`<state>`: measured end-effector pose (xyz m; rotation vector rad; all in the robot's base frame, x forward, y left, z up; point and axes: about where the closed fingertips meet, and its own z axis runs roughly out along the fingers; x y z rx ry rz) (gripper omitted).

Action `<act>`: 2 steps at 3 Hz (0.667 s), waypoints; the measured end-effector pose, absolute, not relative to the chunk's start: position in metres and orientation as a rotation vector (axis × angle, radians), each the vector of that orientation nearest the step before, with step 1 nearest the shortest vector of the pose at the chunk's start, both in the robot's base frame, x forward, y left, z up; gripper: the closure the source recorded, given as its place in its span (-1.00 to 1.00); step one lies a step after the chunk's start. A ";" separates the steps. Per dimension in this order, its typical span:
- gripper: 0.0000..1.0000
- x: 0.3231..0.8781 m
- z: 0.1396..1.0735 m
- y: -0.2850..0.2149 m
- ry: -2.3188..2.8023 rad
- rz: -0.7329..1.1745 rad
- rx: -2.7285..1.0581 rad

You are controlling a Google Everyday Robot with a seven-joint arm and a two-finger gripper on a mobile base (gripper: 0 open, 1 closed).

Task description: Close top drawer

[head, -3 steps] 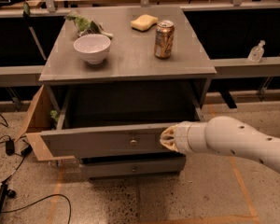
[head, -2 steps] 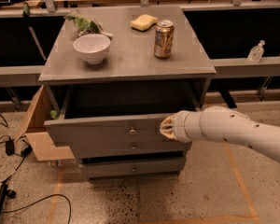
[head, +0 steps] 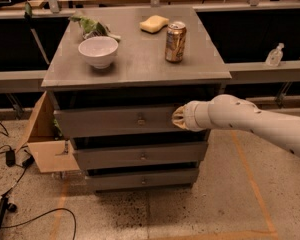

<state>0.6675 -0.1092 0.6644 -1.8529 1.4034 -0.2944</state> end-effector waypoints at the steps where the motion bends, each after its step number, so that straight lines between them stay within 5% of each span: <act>1: 1.00 0.685 0.668 -0.108 1.406 -0.272 -1.829; 2: 1.00 0.682 0.668 -0.108 1.406 -0.272 -1.829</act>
Offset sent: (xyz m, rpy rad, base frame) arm -0.0613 -0.0020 0.0730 0.1911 0.1328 -0.0683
